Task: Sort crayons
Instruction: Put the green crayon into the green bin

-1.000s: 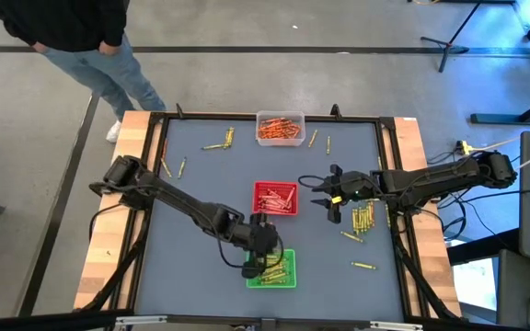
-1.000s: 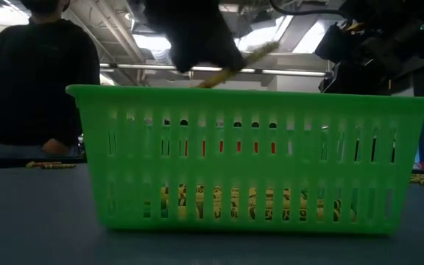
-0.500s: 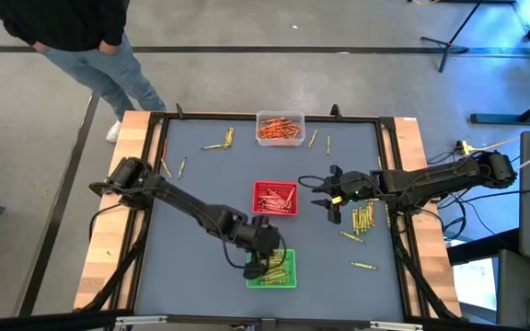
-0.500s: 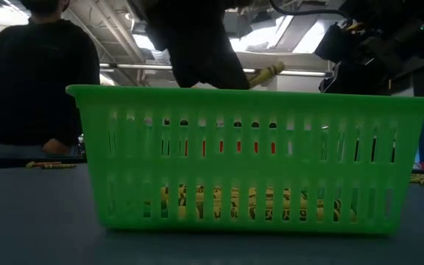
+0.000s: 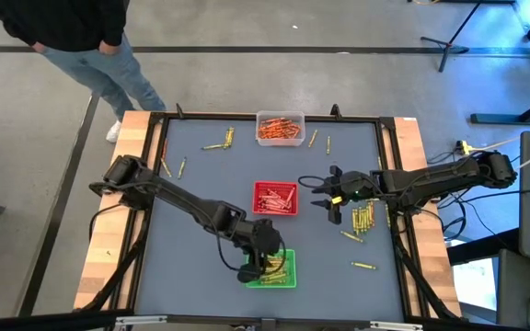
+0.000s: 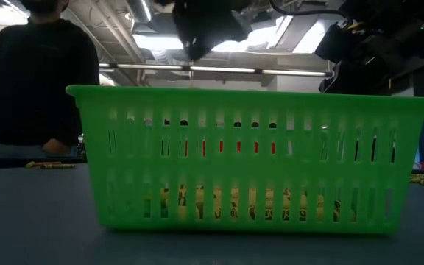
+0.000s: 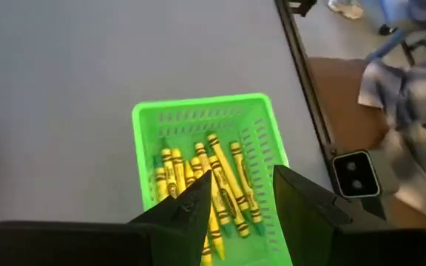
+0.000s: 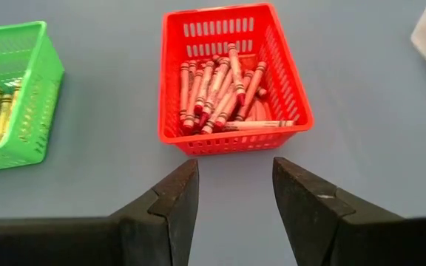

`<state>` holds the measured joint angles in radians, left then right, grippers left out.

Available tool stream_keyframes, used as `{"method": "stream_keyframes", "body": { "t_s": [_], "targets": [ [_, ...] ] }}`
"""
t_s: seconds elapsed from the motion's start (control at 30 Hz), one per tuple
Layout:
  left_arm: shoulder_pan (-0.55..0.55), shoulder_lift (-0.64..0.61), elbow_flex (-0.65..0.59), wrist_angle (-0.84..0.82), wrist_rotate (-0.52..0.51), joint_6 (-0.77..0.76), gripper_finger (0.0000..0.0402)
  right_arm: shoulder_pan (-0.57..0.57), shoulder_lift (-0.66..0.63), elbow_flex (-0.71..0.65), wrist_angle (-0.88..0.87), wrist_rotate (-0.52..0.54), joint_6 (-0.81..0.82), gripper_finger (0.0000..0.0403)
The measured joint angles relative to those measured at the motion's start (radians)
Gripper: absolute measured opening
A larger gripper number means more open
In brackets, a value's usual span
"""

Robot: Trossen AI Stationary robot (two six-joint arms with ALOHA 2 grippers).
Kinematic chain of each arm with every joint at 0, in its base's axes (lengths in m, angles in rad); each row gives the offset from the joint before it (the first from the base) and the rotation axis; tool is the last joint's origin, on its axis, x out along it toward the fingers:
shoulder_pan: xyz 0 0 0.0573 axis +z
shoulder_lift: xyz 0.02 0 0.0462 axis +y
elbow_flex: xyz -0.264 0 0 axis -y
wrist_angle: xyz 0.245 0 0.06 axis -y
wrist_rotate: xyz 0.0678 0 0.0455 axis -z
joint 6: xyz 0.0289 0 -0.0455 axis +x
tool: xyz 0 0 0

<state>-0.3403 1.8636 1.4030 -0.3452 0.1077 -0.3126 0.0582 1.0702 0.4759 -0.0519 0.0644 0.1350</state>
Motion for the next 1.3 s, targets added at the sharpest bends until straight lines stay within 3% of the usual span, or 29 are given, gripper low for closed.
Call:
{"method": "stream_keyframes", "body": {
  "t_s": [0.27,0.5,0.67,0.87,1.1,1.3],
  "targets": [
    [0.038,-0.112,0.085,-0.289,-0.288,0.038,0.0127,0.000,0.000,0.000,0.001,-0.014,-0.001,0.0170],
    [0.166,-0.210,0.084,-0.510,-0.377,0.053,0.0127,0.000,0.000,0.000,0.000,-0.013,-0.001,0.0170],
    [0.341,-0.224,0.083,-0.641,-0.379,0.079,0.0127,0.000,0.000,0.000,0.002,0.001,-0.010,0.0170],
    [0.579,-0.224,-0.002,-0.649,-0.342,0.151,0.0127,0.000,0.000,0.000,0.000,0.040,-0.010,0.0170],
    [0.808,-0.228,-0.175,-0.575,-0.190,0.312,0.0127,0.000,0.000,0.000,0.005,0.040,-0.010,0.0170],
    [0.975,-0.228,-0.303,-0.489,-0.175,0.460,0.0127,0.000,0.000,0.000,0.010,0.042,-0.010,0.0170]
  ]
}}
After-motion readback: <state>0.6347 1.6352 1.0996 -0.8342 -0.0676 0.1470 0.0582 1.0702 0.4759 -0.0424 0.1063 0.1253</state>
